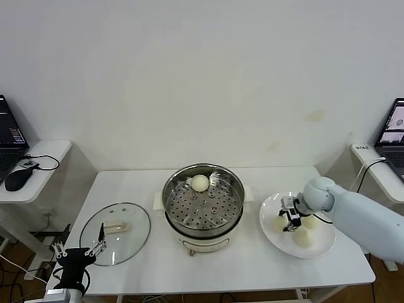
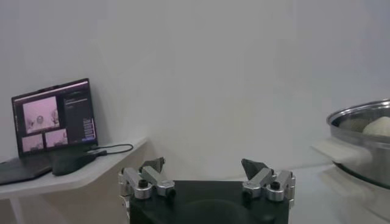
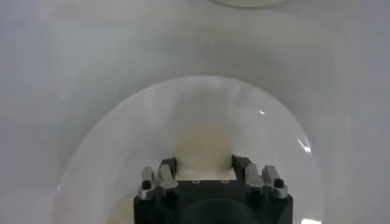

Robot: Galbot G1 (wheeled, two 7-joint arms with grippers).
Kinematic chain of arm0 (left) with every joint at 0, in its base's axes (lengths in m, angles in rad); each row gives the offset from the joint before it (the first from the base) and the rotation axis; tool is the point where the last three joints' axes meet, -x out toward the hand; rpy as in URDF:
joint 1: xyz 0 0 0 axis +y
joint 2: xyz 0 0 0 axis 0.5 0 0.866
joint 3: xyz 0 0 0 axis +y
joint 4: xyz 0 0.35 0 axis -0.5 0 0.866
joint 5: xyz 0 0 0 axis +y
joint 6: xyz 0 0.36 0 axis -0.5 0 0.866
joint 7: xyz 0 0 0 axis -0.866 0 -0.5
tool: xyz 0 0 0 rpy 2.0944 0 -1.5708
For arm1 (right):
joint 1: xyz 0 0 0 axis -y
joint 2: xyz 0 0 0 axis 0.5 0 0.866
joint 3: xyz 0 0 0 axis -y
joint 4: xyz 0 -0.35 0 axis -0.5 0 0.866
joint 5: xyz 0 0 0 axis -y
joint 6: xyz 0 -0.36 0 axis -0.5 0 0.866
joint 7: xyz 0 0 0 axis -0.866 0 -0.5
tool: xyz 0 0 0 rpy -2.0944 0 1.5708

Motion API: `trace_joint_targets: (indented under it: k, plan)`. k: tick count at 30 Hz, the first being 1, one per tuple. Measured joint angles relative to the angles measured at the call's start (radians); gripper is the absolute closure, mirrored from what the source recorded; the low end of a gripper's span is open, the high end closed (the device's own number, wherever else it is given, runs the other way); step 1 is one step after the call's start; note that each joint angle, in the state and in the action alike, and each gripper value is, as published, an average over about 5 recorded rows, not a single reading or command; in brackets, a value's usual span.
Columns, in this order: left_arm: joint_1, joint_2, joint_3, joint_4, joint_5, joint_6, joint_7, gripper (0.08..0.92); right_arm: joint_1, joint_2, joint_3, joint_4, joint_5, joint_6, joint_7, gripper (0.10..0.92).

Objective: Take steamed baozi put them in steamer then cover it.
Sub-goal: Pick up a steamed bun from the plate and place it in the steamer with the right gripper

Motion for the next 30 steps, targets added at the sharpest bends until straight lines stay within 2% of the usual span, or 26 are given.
trace_joint_targets:
  k: [14, 22, 30]
  plan:
    - [0.0, 0.007, 0.006, -0.022, -0.004, 0.001, 0.0, 0.177, 0.392, -0.069, -0.191, 0.131, 0.211, -0.066, -0.027, 0.43]
    - [-0.002, 0.002, 0.007, -0.035, -0.005, 0.002, 0.0, 0.177, 0.597, 0.05, -0.309, 0.168, 0.387, -0.153, 0.021, 0.423]
    - [-0.006, -0.006, 0.002, -0.035, -0.003, 0.002, -0.001, 0.177, 0.638, 0.225, -0.365, 0.149, 0.513, -0.262, 0.103, 0.423]
